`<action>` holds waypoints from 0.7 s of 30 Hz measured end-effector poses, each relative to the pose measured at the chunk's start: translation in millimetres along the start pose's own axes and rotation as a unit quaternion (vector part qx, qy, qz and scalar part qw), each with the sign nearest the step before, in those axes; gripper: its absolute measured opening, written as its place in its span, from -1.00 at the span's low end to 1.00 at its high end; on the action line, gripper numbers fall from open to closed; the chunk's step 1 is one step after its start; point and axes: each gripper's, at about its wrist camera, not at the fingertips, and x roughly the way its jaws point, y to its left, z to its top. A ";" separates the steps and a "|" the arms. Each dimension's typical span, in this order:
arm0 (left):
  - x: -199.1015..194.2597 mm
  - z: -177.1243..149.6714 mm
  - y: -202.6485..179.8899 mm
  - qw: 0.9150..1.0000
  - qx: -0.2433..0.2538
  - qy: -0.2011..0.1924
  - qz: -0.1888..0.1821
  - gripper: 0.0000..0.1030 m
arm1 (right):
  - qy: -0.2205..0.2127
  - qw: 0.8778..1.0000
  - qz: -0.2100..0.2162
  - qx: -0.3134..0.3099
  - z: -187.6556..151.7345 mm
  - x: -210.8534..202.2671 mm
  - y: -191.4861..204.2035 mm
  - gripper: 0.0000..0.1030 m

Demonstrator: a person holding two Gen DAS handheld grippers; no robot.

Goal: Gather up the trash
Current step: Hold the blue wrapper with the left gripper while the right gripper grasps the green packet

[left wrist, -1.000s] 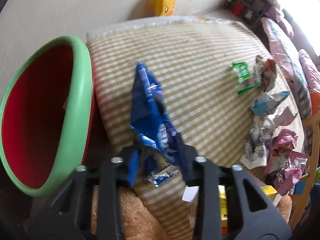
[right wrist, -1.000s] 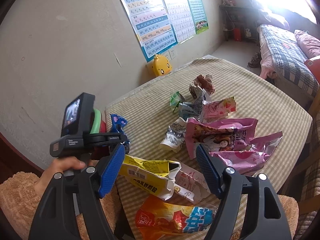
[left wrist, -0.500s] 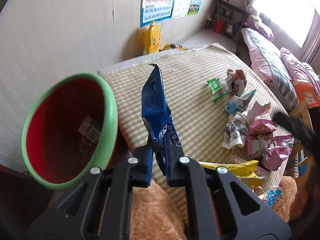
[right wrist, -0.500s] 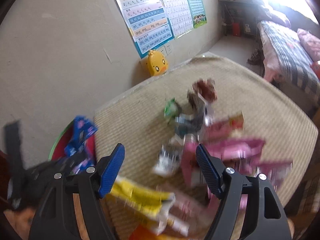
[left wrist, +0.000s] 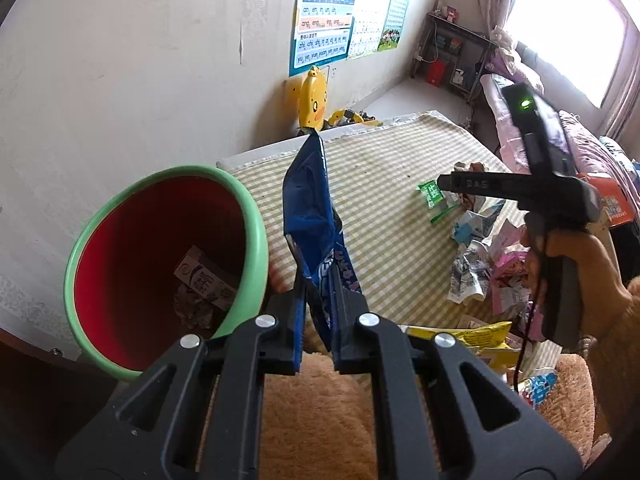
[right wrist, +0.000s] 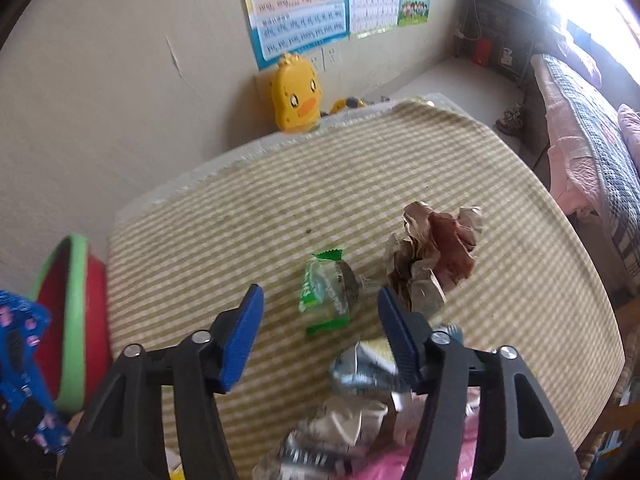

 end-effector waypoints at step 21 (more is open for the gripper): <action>-11.3 2.1 15.0 1.000 -0.012 -0.014 0.003 -0.81 | -0.050 0.993 0.103 0.007 -25.9 -64.3 23.9 -1.00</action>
